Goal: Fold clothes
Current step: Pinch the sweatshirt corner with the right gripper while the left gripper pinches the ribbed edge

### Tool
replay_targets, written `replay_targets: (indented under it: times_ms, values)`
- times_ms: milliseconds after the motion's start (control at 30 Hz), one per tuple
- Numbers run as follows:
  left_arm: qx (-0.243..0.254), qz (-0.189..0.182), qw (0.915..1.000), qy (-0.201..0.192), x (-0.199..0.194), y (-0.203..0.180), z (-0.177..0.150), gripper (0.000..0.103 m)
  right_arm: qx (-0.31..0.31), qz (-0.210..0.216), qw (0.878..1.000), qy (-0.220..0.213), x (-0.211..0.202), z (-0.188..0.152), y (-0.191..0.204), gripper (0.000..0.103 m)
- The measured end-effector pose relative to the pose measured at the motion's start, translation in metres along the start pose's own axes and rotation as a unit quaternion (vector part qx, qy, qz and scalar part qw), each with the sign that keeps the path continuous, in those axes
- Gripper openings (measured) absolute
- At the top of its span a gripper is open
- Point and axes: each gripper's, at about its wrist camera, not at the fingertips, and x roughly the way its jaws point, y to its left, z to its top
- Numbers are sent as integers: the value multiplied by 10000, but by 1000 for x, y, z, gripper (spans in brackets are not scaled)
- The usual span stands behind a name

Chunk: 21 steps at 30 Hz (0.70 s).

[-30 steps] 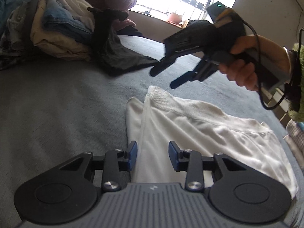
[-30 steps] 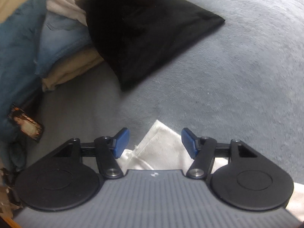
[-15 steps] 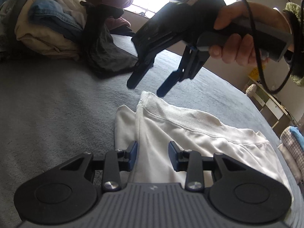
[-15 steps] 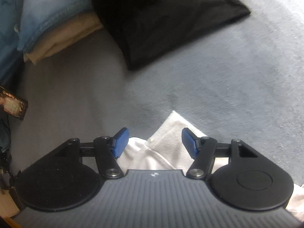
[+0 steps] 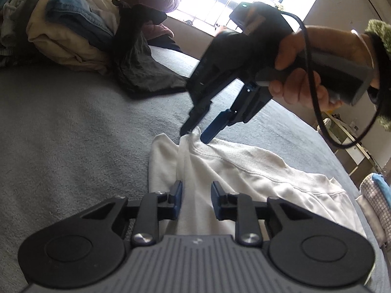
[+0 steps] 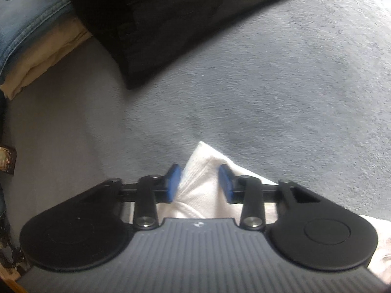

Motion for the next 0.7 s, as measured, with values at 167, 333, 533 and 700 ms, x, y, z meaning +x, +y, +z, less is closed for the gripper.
replay_targets:
  times_ms: [167, 333, 533, 700]
  values:
    - [-224, 131, 9996, -123, -5, 4, -1, 8, -169, 53, 9992, -372, -12, -13, -3, 6]
    - [-456, 147, 9982, -368, -18, 2, -4, 7, -403, 163, 9952, -873, -34, -30, 4, 5]
    - [-715, 162, 9964, -421, -28, 6, -4, 7, -500, 299, 9929, -1036, -48, -32, 11, 5]
    - [-778, 204, 9958, -444, -33, 7, -3, 7, -558, 322, 9923, -1062, -44, -31, 17, 5]
